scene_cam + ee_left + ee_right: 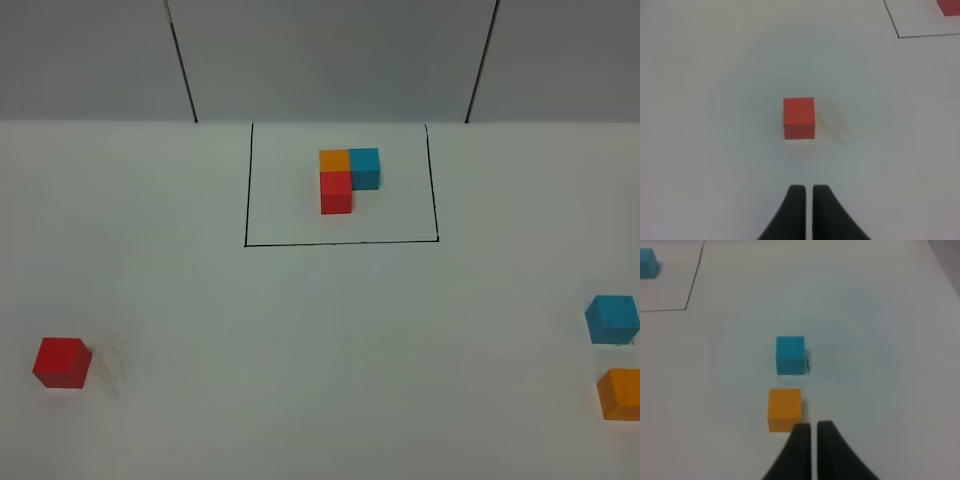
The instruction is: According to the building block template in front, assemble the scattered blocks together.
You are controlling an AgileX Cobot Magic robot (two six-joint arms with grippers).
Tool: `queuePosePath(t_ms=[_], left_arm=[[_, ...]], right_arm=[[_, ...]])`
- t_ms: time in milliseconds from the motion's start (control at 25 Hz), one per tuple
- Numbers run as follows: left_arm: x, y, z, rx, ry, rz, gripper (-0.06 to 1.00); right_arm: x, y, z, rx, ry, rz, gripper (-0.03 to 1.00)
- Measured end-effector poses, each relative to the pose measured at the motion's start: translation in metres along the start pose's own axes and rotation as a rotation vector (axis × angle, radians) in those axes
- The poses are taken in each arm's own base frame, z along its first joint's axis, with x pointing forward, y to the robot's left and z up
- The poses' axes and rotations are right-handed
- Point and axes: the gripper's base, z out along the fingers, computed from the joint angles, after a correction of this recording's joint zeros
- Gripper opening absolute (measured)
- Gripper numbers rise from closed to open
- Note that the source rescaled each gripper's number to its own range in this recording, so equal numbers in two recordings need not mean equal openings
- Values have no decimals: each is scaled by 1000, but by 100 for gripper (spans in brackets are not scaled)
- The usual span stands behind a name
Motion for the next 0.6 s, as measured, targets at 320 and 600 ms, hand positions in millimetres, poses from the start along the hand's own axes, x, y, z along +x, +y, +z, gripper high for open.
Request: queuePosePath(t_ms=[320, 600], left_arm=[[0, 0, 0, 0, 0, 0, 1], [0, 0, 0, 0, 0, 0, 1]], right_arm=[[0, 0, 0, 0, 0, 0, 0], [0, 0, 0, 0, 0, 0, 0]])
